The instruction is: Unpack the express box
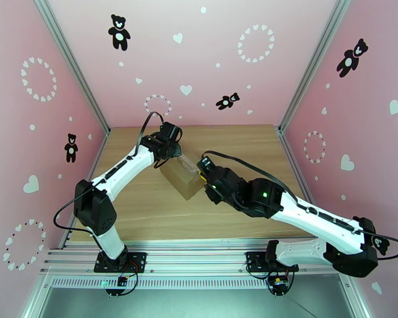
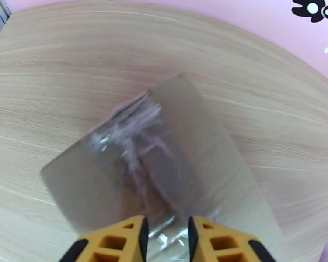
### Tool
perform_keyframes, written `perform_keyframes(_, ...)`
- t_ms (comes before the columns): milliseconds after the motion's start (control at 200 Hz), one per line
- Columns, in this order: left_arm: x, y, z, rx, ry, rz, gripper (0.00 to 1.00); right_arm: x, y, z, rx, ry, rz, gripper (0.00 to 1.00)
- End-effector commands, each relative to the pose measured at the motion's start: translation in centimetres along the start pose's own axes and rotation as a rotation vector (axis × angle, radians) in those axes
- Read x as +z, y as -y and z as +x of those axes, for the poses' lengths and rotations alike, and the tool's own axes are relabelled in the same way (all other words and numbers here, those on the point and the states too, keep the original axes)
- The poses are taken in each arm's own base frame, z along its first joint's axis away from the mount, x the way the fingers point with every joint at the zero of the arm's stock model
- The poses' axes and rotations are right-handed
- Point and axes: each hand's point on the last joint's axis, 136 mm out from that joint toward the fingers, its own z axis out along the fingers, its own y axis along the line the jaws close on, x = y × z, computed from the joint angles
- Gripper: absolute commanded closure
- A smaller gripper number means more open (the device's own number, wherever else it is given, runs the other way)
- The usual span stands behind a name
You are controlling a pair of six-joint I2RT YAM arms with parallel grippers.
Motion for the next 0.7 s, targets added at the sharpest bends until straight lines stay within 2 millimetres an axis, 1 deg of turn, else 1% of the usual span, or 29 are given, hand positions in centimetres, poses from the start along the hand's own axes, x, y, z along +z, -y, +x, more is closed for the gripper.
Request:
perform_keyframes(0,-1.1,0.3,0.8,-0.001,-0.014,0.027,0.66,0.6,-1.5,-2.1,-0.048,0.046,-0.038,1.0)
perform_keyframes(95,-1.3,0.3,1.0,-0.007,-0.02,0.038,0.66,1.5,-1.8,-2.5,-0.056,0.049,-0.05,1.0)
perform_keyframes(195,-1.4,-0.1,1.1,-0.016,-0.022,0.022,0.66,2.2,-1.7,-2.8,-0.06,0.054,-0.046,1.0)
perform_keyframes(390,-2.0,-0.8,1.3,-0.033,-0.026,0.007,0.66,3.0,0.1,-3.3,-0.051,0.056,-0.013,1.0)
perform_keyframes(506,-2.4,-1.2,1.7,-0.037,-0.032,-0.002,0.66,3.3,1.6,-3.1,-0.07,0.048,0.04,1.0)
perform_keyframes(596,-3.1,-1.8,1.9,-0.043,-0.028,-0.008,0.66,3.5,3.4,-3.1,-0.081,0.047,0.113,1.0)
perform_keyframes(696,-4.2,-2.6,1.8,-0.057,-0.013,-0.01,0.66,4.0,6.3,-3.0,-0.077,0.04,0.209,1.0)
